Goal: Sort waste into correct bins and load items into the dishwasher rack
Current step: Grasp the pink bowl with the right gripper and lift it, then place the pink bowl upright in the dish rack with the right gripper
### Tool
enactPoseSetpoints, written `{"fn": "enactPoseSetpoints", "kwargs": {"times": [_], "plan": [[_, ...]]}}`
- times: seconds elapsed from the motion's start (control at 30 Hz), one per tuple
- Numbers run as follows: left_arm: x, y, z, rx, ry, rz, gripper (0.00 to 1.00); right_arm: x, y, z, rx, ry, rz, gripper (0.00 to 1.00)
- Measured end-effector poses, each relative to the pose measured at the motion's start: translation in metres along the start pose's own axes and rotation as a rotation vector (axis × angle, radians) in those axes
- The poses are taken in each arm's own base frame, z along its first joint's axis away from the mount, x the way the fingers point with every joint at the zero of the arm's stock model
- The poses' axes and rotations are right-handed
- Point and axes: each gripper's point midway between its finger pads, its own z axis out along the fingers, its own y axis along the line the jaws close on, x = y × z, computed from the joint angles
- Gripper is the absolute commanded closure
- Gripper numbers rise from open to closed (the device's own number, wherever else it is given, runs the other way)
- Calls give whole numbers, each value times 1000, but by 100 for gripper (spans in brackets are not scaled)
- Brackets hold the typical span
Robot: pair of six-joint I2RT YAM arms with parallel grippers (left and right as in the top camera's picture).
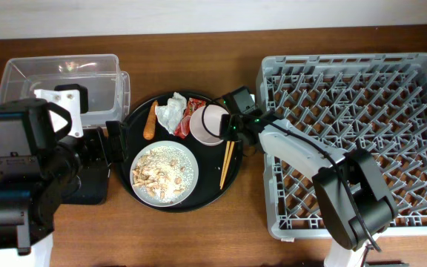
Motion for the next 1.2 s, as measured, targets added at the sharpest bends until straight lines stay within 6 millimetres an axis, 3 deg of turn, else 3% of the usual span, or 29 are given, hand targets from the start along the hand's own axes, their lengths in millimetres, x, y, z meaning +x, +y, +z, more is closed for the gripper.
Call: {"fn": "enactPoseSetpoints", "kwargs": {"times": [0.27,0.37,0.47,0.5,0.53,0.63,0.73,0.8,0.93,1.0,1.07,1.2], "plan": [[0,0,0,-1,0,0,1,6,-6,-9,0,47,20,96],[0,1,0,-3,0,0,1,-15,1,-56,-32,-15,-16,96],[0,1,0,-4,1,-1,1,-36,1,-126,-12,-130,-51,96],[1,1,0,-4,2,-1,1,-41,-12,-161,46,-196,-52,96],[1,1,0,-4,3,0,1,-43,-25,-180,108,-233,-49,96],[0,1,0,-4,2,-1,1,-37,-105,-245,522,-340,-60,96],[0,1,0,-4,2,-1,1,-44,-149,-274,793,-394,-62,96],[1,1,0,-4,2,0,1,-62,-185,-289,940,-462,28,96],[0,1,0,-4,2,0,1,-86,-261,-287,1140,-474,206,96],[0,1,0,-5,1,-1,1,-80,-306,-272,1244,-362,235,96],[0,1,0,-5,2,-1,1,-76,-320,-257,1267,-295,225,96],[0,1,0,-5,2,-1,1,-71,-325,-222,1285,-197,166,96]]}}
